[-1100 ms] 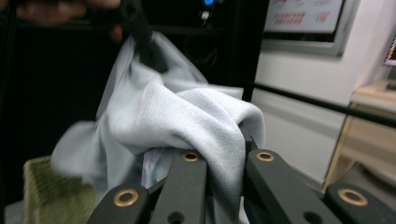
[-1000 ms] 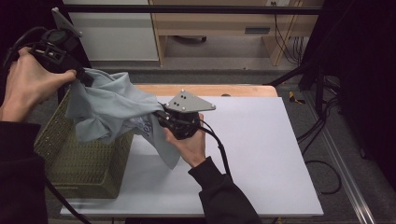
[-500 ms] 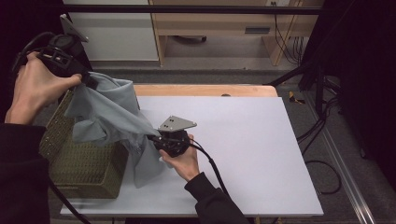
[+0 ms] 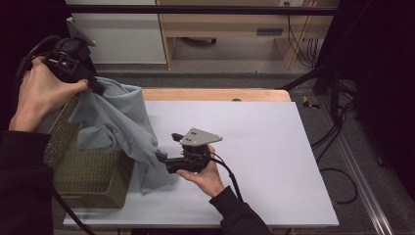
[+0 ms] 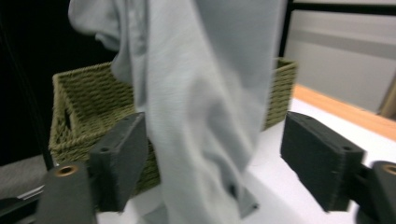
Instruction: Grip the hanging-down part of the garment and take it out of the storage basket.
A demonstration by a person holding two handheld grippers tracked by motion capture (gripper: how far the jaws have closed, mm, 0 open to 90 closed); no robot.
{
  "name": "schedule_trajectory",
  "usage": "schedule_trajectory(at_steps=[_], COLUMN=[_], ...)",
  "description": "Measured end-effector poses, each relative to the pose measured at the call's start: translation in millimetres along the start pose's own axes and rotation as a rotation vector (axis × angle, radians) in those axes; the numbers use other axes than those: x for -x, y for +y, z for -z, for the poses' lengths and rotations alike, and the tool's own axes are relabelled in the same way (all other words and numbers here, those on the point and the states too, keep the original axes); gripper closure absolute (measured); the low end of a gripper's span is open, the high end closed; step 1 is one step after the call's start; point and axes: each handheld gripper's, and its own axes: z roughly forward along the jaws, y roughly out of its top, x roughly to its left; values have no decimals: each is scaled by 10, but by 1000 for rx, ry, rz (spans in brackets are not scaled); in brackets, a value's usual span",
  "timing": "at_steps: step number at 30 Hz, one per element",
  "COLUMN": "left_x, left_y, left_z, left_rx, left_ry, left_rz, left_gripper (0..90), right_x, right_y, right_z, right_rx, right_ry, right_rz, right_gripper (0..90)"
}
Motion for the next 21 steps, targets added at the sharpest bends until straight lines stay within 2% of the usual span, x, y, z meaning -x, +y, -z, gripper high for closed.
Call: schedule_trajectory(at_steps=[6,11,15,21], left_x=[-23,-20,-16,-22], left_y=[-24,-32,-31,-23], left_z=[2,-3,-21,-46], left_rx=[7,3,-4,-3], left_ry=[-6,-4,-7,-11], left_rz=[8,5,3,3], left_gripper=[834,833,834,833], right_x=[182,307,386,495], right_y=[-27,-104,-204,-368], right_z=[378,622,801,1072], right_rx=[51,62,80,92], right_ry=[-83,-145,-199,-287], right_rz=[-19,-23,-47,-57], right_gripper=[116,66,44,34])
